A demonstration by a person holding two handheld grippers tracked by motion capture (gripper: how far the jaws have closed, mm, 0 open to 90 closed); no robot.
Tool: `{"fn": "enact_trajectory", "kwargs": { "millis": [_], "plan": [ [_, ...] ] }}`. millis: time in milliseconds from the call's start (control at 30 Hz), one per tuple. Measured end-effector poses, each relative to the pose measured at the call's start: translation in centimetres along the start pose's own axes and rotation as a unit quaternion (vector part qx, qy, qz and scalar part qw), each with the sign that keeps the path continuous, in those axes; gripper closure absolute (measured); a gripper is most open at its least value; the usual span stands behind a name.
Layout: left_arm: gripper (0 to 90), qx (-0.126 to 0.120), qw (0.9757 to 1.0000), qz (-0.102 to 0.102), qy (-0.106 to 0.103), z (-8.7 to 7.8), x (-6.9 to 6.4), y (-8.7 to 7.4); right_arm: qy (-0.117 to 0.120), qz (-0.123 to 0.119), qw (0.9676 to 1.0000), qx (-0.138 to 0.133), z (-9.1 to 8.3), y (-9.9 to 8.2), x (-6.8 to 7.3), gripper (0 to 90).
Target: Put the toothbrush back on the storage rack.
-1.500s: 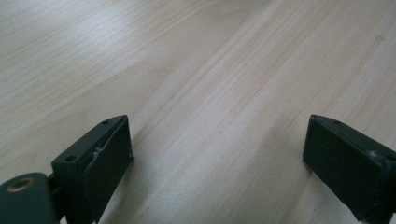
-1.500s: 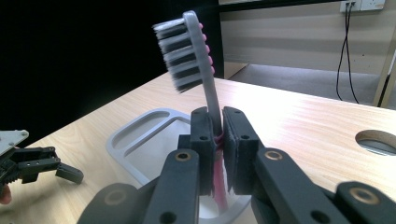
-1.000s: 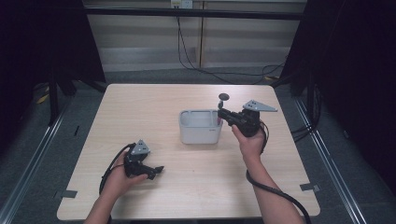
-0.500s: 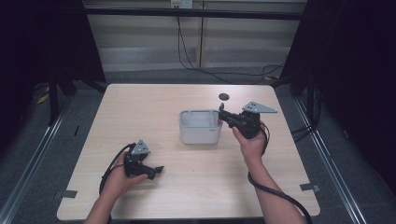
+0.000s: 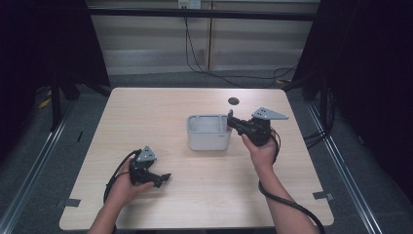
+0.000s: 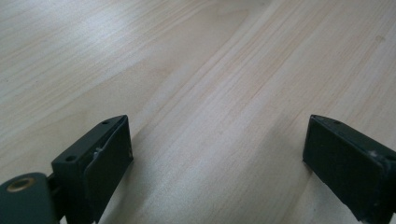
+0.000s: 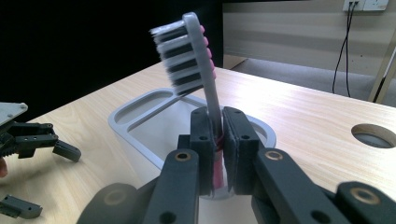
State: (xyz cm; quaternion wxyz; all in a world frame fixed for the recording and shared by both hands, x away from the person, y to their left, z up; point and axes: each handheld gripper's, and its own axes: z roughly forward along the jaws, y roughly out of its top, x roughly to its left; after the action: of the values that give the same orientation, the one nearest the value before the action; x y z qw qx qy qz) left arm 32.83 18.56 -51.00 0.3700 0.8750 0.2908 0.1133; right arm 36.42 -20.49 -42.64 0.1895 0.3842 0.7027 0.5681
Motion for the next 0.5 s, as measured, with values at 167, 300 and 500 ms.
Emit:
{"fn": "enact_trajectory", "kwargs": {
  "millis": [167,300,500],
  "plan": [
    [7.8,0.0,1.0,0.0,0.0,0.0,0.0,0.0,0.0,0.0,1.0,0.002,-0.01,-0.15,-0.07,83.0],
    [7.8,0.0,1.0,0.0,0.0,0.0,0.0,0.0,-0.001,0.0,1.0,0.002,0.02,-0.28,-0.04,83.0],
    [7.8,0.0,1.0,0.0,0.0,0.0,0.0,0.0,-0.001,-0.002,1.0,0.007,0.13,-0.45,-0.03,82.9]
  ]
}}
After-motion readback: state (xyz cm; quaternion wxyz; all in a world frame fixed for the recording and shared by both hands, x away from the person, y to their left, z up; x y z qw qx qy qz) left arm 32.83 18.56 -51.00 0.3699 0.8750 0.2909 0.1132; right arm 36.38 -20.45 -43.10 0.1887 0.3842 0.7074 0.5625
